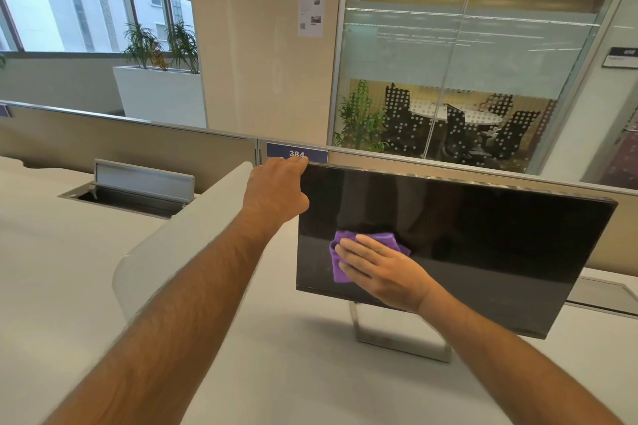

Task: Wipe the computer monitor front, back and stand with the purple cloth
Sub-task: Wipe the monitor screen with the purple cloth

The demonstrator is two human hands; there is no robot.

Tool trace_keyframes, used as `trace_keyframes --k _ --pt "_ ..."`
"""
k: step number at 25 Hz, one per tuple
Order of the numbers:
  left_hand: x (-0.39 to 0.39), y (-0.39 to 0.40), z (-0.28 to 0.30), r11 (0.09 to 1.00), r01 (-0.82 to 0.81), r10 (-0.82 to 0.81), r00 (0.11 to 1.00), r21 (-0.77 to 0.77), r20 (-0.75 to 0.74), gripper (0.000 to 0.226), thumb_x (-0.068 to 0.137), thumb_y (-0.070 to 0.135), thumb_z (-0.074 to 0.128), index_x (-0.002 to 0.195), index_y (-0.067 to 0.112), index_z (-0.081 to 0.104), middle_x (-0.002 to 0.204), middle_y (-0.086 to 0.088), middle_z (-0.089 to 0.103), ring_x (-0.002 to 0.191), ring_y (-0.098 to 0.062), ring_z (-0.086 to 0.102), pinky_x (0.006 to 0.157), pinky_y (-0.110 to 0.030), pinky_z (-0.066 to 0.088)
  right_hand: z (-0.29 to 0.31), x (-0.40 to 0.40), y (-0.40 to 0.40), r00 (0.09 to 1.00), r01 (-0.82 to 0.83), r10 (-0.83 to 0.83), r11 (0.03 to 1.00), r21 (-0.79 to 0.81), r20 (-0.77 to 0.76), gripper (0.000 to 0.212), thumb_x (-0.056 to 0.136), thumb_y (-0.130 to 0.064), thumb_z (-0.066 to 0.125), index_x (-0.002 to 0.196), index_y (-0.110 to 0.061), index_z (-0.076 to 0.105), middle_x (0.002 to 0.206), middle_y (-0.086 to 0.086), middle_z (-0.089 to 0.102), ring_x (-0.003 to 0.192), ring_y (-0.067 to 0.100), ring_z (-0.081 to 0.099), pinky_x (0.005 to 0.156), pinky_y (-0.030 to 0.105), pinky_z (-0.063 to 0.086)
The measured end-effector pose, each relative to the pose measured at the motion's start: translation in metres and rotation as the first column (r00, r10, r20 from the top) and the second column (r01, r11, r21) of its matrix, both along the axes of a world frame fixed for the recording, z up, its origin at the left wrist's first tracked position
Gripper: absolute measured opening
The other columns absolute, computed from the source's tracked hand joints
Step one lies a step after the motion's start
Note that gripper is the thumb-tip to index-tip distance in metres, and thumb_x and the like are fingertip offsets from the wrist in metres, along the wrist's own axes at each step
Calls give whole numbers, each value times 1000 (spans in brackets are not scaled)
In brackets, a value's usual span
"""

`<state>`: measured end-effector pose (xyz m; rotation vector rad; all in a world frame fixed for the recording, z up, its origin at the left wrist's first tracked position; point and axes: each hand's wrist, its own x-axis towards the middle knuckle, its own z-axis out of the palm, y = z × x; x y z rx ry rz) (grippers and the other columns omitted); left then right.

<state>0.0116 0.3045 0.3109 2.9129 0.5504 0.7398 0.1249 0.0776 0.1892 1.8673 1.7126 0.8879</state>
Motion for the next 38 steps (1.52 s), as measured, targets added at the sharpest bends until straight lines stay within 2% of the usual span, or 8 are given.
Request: trace_keyframes --k 2,7,11,15,20,26,31,38 --pt "0 0 0 1000 2 -2 1000 9 0 66 87 27 68 147 23 40 147 0 49 132 -29 49 107 -46 41 -4 -2 0 997 -36 41 996 -76 60 78 75 -23 84 143 -12 48 149 12 47 138 34 43 113 47 21" --pt "0 2 2 1000 2 -2 1000 20 -7 66 87 26 68 147 23 40 145 -2 51 130 -30 50 106 -46 43 18 -5 15 999 9 -4 990 138 -38 73 77 -20 81 143 -12 49 151 12 45 139 35 41 115 46 30" --pt "-1 6 3 999 16 -15 1000 30 -27 65 88 24 68 147 23 40 144 -3 52 129 -31 51 106 -47 45 7 -9 19 996 -55 62 994 -93 70 79 71 -21 88 141 -13 50 149 11 47 136 35 45 112 47 22" --pt "1 7 6 998 16 -13 999 57 -53 66 88 24 69 147 24 40 141 -4 54 126 -31 53 104 -47 47 30 -11 35 999 12 -5 987 159 -46 71 76 -19 83 140 -13 52 150 12 46 139 35 42 114 47 30" --pt "-2 9 10 997 26 -22 998 69 -62 63 90 18 64 148 25 39 141 -5 54 127 -32 53 104 -46 47 22 -13 46 994 -83 90 992 -99 68 80 71 -19 87 142 -13 49 151 11 45 138 35 42 113 47 19" --pt "0 10 16 997 44 -37 995 67 -95 63 90 23 67 147 26 41 141 -5 55 125 -30 55 104 -43 47 46 -20 76 998 -12 27 959 283 -50 72 79 -16 80 143 -11 48 154 13 41 143 37 35 117 50 28" --pt "-2 9 14 999 33 -31 999 37 -44 62 91 13 61 148 26 40 143 -5 52 127 -31 53 106 -44 46 12 -28 73 998 -54 55 998 -14 29 72 76 -21 84 140 -11 51 149 12 47 138 35 42 115 46 26" --pt "0 8 14 997 42 -37 996 65 -77 64 89 27 69 147 26 41 138 -6 57 123 -29 57 102 -42 48 52 -26 82 998 20 -1 946 323 -60 67 86 -17 72 145 -10 43 155 15 37 145 38 30 118 52 27"
